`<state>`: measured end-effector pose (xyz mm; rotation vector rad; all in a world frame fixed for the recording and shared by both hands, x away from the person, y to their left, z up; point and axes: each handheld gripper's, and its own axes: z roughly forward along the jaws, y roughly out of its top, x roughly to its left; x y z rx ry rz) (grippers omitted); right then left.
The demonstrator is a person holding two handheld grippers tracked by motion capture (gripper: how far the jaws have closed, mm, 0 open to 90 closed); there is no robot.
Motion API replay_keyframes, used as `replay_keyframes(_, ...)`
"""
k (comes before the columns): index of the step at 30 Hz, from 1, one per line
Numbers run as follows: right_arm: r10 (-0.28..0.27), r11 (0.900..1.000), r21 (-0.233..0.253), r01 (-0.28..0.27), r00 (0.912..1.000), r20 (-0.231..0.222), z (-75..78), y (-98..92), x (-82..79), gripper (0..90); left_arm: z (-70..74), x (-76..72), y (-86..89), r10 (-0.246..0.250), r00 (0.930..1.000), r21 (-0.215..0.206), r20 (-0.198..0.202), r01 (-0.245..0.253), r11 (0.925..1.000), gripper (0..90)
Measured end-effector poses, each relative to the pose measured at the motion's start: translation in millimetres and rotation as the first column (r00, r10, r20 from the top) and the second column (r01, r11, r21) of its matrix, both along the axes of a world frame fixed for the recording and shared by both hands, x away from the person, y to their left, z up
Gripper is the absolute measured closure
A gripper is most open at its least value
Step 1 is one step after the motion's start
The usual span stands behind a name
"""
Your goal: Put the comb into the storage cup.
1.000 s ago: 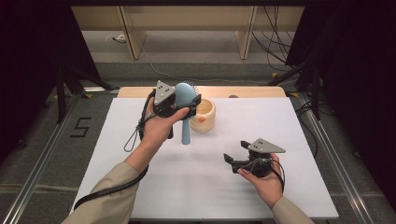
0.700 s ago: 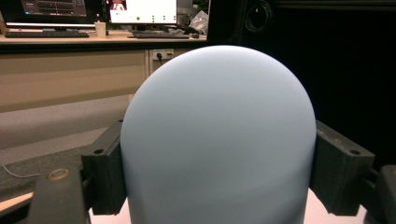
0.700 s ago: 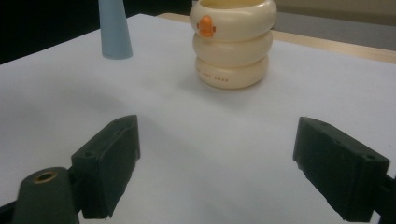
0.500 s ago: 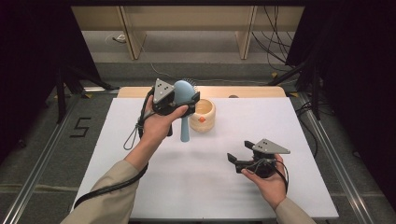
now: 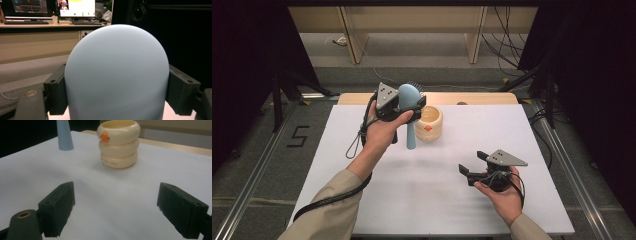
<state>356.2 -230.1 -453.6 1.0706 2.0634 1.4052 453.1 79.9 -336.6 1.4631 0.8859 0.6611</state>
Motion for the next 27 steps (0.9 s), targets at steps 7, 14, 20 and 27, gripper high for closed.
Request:
replay_keyframes(7,-0.009,1.0,0.004,0.009,1.0,0.004,1.1,-4.2,-1.9,15.8,-0.4,3.0,-1.3,-0.008,1.0,-0.003,0.005,0.008,1.0,19.7)
replay_keyframes(14,-0.012,1.0,0.003,0.012,0.9999,0.007,1.7,-7.4,-4.0,15.8,2.3,6.2,-2.9,-0.011,0.9999,-0.011,0.011,0.011,0.9999,19.7)
replay_keyframes(20,-0.011,1.0,0.004,0.011,0.9999,0.007,1.5,-8.2,-5.3,15.8,4.6,9.7,-5.0,-0.012,0.9998,-0.013,0.016,0.012,0.9998,19.7)
replay_keyframes(27,-0.012,1.0,0.005,0.012,0.9999,0.005,1.4,-9.0,-6.6,15.8,4.9,14.1,-5.6,-0.007,0.9997,-0.011,0.024,0.007,0.9999,19.7)
